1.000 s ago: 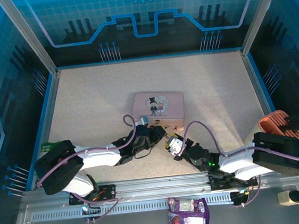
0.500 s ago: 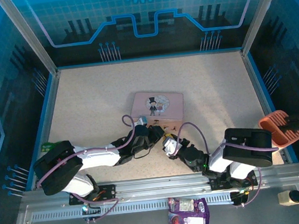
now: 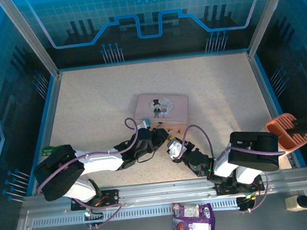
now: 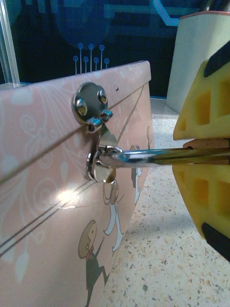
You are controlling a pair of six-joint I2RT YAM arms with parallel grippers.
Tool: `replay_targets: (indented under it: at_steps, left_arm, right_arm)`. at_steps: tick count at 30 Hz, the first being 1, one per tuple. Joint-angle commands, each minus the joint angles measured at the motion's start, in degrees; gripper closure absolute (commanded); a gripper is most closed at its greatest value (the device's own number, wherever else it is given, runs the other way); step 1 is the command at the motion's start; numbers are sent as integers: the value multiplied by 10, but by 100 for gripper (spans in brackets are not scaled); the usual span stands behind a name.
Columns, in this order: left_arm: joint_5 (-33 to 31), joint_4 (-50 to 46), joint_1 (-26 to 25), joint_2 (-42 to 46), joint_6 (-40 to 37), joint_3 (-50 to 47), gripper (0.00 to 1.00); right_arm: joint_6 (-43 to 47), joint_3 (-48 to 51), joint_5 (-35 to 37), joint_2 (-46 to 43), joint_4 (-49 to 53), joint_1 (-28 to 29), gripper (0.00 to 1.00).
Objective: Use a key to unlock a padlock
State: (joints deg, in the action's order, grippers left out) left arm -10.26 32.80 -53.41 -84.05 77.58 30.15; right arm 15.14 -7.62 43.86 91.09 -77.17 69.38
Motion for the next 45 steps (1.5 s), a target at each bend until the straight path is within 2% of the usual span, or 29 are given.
replay_targets:
  at_steps: [1,4,7,10,14,17,20,24,29,34,38,41,45]
  left_arm:
    - [8,46,-3,20,-24,2,100]
    - [10,45,1,18,-45,2,100]
    - [7,37,3,16,-66,-1,96]
    - [6,39,8,5,-76,-6,92]
    - [14,50,14,-14,-81,-6,85]
    - [17,38,18,-22,-85,0,79]
    - [11,-7,20,-16,-90,12,67]
    - [-4,-45,26,-1,-102,14,53]
    - [-1,-52,50,14,-105,0,47]
    - [-4,-87,61,35,-138,5,41]
    - [9,-120,86,62,-193,9,37]
    - [34,-219,110,68,-262,56,35]
    - [15,-252,118,108,-322,57,34]
  right_arm:
    - [-80,-14,32,-23,-44,3,91]
    - [-174,-6,20,-40,-40,4,95]
    - [-287,-7,9,-51,3,4,100]
    - [-405,-15,-10,-66,76,4,100]
    - [-491,-21,-25,-80,121,4,100]
    - [-508,-28,-22,-95,154,5,100]
    - [-514,-42,-7,-118,221,5,100]
    - [-520,-33,0,-134,236,5,100]
    - [-561,-29,-2,-136,262,4,100]
    - [-601,-22,-4,-127,261,0,100]
    - [-613,-33,-14,-129,305,-6,100]
    - [-611,-72,-29,-122,391,-12,100]
    - [-636,-72,-57,-113,394,-37,100]
